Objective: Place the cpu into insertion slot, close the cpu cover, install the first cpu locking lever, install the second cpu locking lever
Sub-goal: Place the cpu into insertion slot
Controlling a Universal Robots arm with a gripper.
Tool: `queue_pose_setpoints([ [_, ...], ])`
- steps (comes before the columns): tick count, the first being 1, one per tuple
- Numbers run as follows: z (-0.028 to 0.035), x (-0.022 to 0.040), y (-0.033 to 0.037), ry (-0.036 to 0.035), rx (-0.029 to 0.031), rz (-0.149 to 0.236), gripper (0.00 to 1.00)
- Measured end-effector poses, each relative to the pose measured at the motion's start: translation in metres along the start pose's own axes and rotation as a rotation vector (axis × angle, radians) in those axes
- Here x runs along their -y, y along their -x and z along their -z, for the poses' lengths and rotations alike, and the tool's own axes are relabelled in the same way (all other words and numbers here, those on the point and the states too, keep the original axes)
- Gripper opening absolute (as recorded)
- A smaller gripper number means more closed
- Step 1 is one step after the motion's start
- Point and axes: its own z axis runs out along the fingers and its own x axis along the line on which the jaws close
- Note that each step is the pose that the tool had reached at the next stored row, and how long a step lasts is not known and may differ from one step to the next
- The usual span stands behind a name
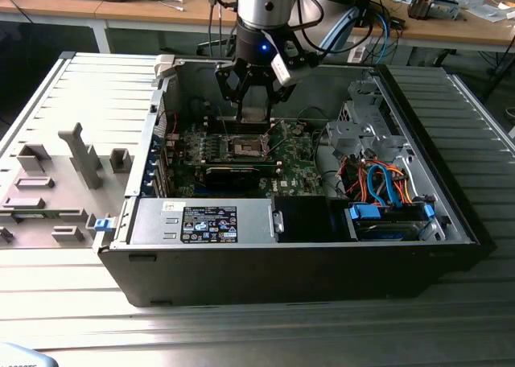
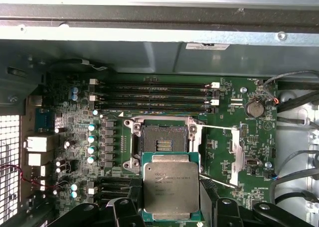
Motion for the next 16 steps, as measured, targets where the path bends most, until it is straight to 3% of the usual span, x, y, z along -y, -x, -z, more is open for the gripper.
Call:
queue_pose_setpoints([
  [16,-0.0038,0.0,0.0001,0.0,0.0,0.0,0.55],
])
